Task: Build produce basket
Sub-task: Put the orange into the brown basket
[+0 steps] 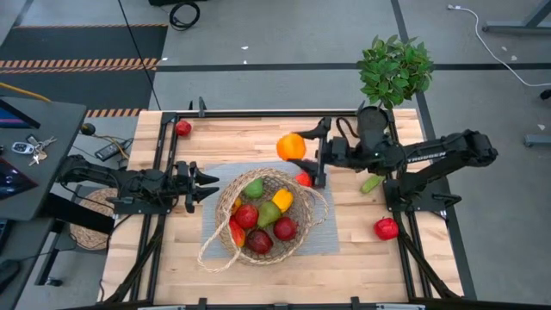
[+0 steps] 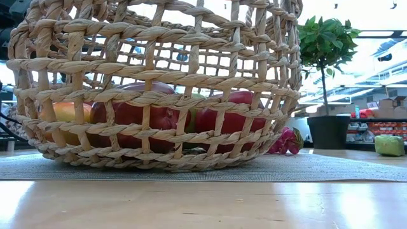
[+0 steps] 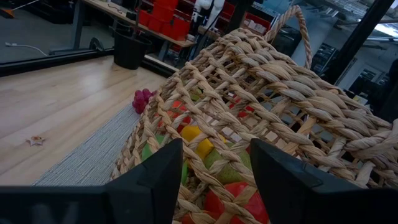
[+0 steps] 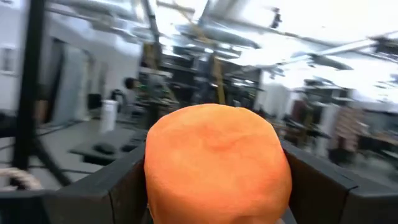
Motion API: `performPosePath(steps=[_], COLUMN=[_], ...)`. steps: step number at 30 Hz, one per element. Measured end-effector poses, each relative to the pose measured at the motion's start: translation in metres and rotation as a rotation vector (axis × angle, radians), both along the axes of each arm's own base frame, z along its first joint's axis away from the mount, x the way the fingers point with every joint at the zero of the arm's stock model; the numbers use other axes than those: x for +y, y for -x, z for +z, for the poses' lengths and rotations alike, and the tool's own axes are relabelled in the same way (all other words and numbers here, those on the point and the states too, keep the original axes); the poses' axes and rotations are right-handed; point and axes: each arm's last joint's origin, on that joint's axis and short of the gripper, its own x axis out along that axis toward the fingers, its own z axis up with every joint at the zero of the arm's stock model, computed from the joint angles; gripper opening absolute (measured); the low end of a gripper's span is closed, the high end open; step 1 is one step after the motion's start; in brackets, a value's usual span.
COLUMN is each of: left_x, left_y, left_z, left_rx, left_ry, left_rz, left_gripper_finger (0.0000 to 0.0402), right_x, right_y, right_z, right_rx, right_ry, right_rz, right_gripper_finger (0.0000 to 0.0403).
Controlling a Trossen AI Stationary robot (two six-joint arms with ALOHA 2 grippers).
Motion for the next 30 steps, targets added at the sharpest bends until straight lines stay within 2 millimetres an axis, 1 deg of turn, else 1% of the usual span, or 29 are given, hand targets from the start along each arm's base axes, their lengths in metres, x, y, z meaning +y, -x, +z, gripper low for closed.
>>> performPosePath(steps=[7,11,15,19,23,26,30], left_x=[0.000,0.000,0.000,0.000,0.000,0.000,0.000], left_y=[0.000,0.000,0.000,0.000,0.000,0.000,0.000], left_z=[0.000,0.000,0.000,0.000,0.000,0.000,0.000], left_rx=[0.000,0.001,0.000,0.000,0.000,0.000,0.000], left_ry=[0.000,0.000,0.000,0.000,0.000,0.000,0.000], left_rz=[0.000,0.000,0.000,0.000,0.000,0.000,0.000], left_gripper_finger=[0.0197,0.0193,0.0195,0.0198,0.0197,0.0193,0.0194], right_x=[0.009,0.020,0.037,0.054,0.066,0.071,0.078], right_y=[-0.001,-0.005,-0.016,-0.033,-0.053,-0.066,-0.082], right_z=[-0.001,-0.006,-0.019,-0.030,-0.045,-0.054,-0.066], right_rx=[-0.005,0.007,0.058,0.140,0.237,0.267,0.299], right_ry=[0.096,0.202,0.373,0.565,0.792,0.929,1.055], right_rz=[0.193,0.213,0.109,-0.069,-0.185,-0.219,-0.224], right_gripper_finger=[0.0307,0.0307,0.0308,0.0308,0.0307,0.0308,0.0308])
